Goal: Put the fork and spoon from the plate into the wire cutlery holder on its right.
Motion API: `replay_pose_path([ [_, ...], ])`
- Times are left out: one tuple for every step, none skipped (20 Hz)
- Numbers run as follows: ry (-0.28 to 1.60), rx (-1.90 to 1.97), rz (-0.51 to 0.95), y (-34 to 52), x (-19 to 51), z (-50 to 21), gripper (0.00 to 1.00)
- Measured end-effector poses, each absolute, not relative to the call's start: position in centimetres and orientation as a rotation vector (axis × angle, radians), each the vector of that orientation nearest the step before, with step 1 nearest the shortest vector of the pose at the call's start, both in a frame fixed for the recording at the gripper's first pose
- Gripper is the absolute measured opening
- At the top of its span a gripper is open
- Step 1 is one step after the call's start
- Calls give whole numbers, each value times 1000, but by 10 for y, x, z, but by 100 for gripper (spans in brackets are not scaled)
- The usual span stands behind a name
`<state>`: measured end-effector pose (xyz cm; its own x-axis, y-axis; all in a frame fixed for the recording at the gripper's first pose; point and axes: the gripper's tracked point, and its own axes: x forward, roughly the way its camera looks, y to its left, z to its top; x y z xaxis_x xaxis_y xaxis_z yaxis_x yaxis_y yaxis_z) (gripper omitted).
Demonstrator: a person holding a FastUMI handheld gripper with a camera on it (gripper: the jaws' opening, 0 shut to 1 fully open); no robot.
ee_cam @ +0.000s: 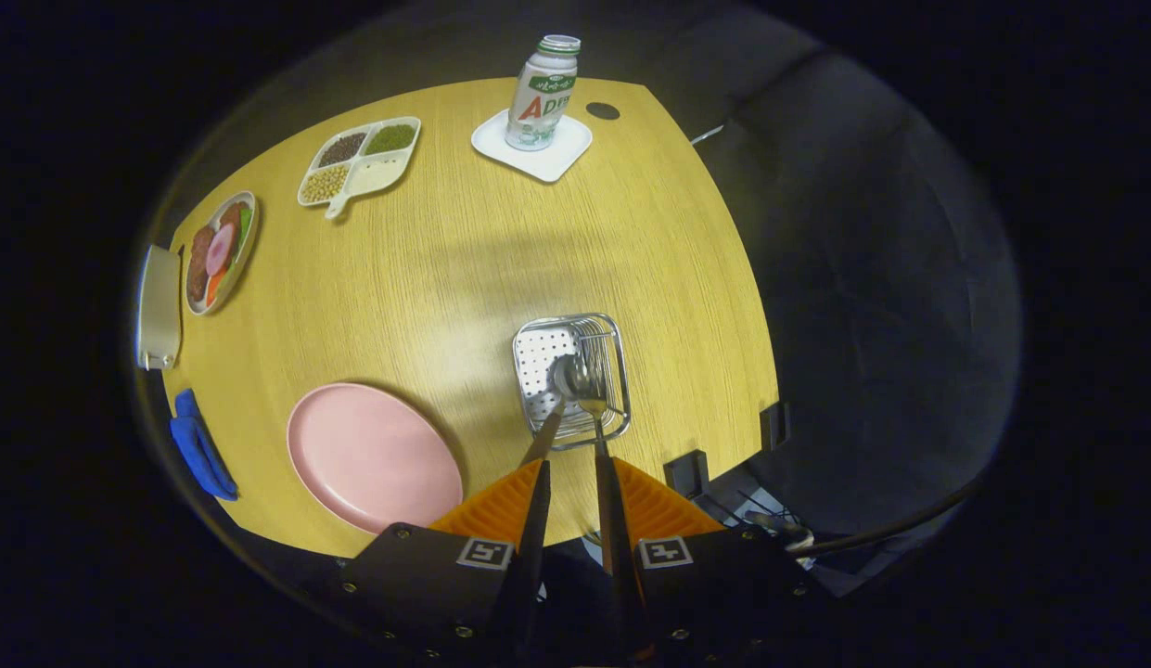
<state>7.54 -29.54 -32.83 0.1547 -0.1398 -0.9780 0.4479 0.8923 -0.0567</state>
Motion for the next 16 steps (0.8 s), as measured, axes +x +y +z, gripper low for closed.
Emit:
replay_pose_path([
  [1326, 291, -432, -296, 80, -328, 35],
  [1306, 305, -432, -296, 83, -327, 35],
  [1284, 318, -426, -294, 87, -327, 35],
  [1259, 332, -419, -293, 92, -326, 35],
  [1230, 346, -411, -291, 98, -326, 35],
  [1198, 356, -403, -289, 105, -324, 35],
  [1159, 354, -401, -290, 110, -322, 35],
  [1102, 336, -417, -295, 116, -317, 35],
  [1032, 328, -429, -298, 124, -309, 35],
  [950, 328, -428, -299, 134, -298, 35],
  [867, 320, -434, -301, 142, -285, 35],
  [789, 305, -440, -304, 147, -271, 35],
  [720, 289, -440, -308, 151, -258, 35],
  [654, 273, -437, -308, 154, -243, 35],
  [585, 265, -436, -310, 159, -227, 35],
  [509, 264, -433, -310, 163, -207, 35],
])
